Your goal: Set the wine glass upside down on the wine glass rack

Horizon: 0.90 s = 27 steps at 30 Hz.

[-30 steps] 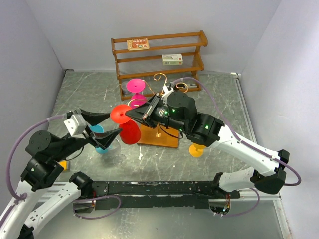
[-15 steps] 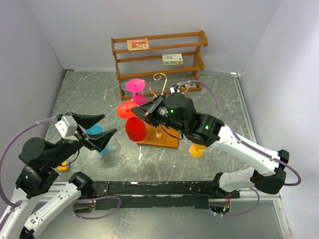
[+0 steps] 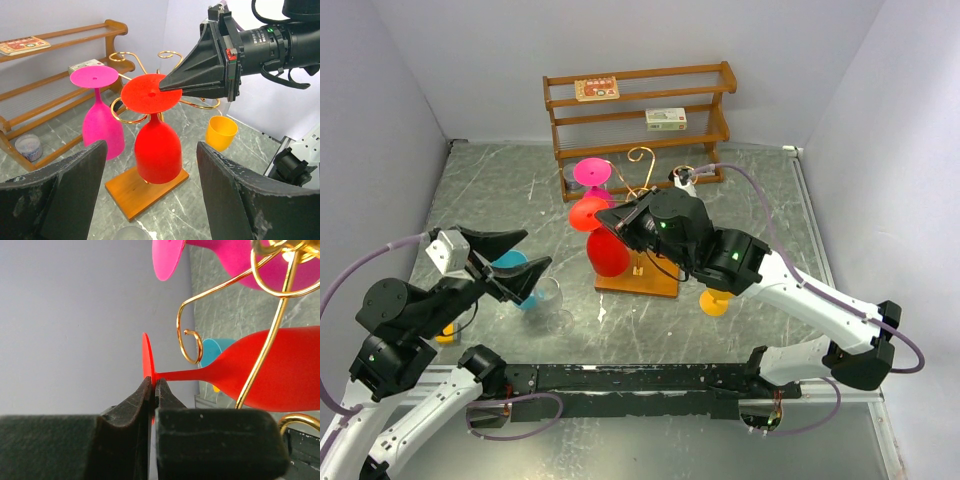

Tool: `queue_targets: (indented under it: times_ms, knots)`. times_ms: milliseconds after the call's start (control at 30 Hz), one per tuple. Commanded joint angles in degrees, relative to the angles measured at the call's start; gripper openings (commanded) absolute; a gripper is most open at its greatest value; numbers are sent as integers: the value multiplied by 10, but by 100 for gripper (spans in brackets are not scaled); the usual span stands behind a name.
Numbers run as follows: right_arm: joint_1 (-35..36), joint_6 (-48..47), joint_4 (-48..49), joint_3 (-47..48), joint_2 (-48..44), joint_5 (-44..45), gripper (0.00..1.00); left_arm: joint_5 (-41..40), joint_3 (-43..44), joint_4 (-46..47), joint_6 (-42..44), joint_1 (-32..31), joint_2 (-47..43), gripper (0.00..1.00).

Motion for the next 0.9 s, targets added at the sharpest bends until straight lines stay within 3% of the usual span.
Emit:
queue_targets:
  times_ms: [0,333,867]
  knots:
    - [-1,9,-17,-2,-18,51,0,-26,10,-2,-15,0,-1,82]
    - [-5,-6,-32,8,-9,112,0,-76,9,-8,-70,0,3,82]
    - [-44,-79,26,44,52,21,0,-90,26,-24,-78,0,11,82]
